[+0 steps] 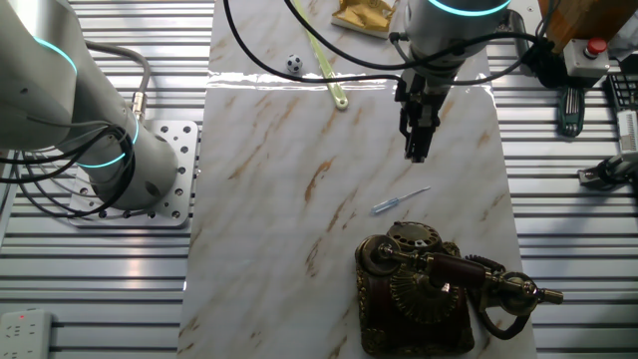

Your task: Dial a number on an old rotary phone

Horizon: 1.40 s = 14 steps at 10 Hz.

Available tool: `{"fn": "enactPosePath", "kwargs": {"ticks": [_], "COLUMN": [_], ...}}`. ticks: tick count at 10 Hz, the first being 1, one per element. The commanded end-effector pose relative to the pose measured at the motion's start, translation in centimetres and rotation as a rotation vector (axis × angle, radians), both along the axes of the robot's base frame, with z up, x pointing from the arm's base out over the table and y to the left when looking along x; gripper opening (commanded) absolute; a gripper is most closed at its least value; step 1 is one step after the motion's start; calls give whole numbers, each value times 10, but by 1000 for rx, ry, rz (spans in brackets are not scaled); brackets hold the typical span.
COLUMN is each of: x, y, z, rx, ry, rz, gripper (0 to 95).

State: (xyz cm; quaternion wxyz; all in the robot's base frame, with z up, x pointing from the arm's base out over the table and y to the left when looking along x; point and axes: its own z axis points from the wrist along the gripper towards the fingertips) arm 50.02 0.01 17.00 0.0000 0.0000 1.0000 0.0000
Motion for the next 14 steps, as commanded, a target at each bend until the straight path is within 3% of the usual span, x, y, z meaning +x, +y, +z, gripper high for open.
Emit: {"fn": "enactPosePath", "kwargs": {"ticks": [1, 2, 14], "x": [0, 0, -1], "y": [0, 0, 1], "z": [0, 0, 4], "rx": [0, 14, 16], "ry": [0, -130, -129], "rz": [0, 199, 188], "gripper": [950, 0, 0]}}
